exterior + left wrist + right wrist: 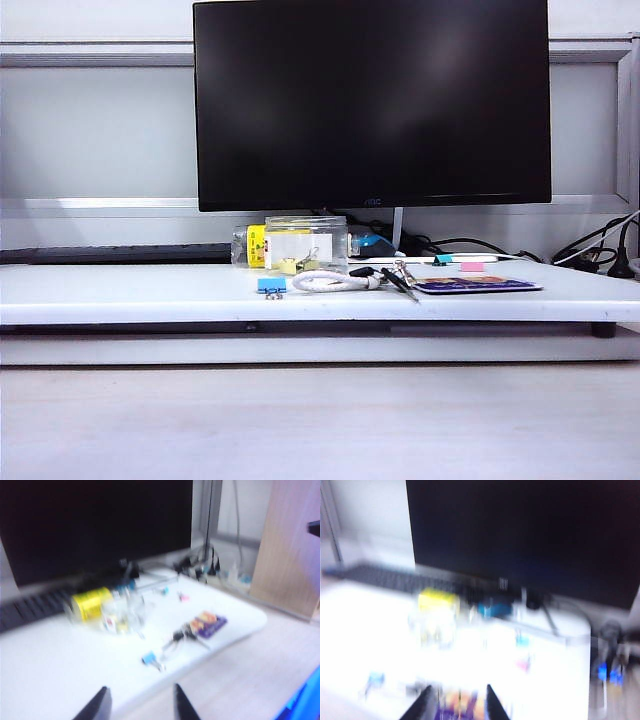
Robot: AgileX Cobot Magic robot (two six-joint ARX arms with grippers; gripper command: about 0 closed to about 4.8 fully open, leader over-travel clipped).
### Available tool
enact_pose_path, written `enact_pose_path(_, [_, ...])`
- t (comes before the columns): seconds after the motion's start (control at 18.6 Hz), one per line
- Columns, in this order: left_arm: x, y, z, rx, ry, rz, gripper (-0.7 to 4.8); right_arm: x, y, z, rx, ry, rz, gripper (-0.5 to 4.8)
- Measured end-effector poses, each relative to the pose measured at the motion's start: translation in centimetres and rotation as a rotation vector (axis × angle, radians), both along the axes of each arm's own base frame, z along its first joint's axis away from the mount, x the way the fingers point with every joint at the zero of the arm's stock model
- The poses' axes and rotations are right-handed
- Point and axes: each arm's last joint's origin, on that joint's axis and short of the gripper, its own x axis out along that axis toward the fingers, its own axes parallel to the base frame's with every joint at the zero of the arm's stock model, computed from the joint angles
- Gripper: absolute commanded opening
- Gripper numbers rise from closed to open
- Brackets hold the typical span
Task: Pick up the clips with the largest number of clips of the same color on the table and place them in a round transparent plastic box.
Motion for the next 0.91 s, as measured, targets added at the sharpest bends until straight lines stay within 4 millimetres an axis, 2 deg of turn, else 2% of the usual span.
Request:
enact_pose_path(0.05, [0.7, -0.4, -1.0, -0.006, 0.025, 0.000, 0.54, -0.3, -0.1, -0.7, -0.005, 0.014, 0.000, 1.34])
enact_pose_path(0.16, [1.5, -0.7, -1.7, -0.052, 0.038, 0.031, 0.45, -0.7, -0.3, -1.4, -0.002, 0.013, 0.000, 1.21])
enact_pose_path(0.27, [1.8, -0.5, -1.3, -0.117, 0.001, 0.120, 0.45, -0.9, -0.4, -1.4, 0.003, 0.004, 0.000, 0.34])
enact_pose_path(0.38, [2.2, -0.5, -1.7, -0.144, 0.025, 0.185, 0.45, -0.9, -0.4, -1.4, 0.002, 0.007, 0.000, -0.04])
enact_pose_path(0.7, [3.2, -1.0, -4.0, -0.139, 0.118, 0.218, 0.48, -0.9, -0.4, -1.9, -0.016, 0.051, 0.000, -0.04])
enact_pose_path(0.91, [3.6, -1.2, -4.4, -0.124, 0.076, 0.211, 0.48, -0.8, -0.4, -1.9, -0.015, 0.047, 0.001, -0.04])
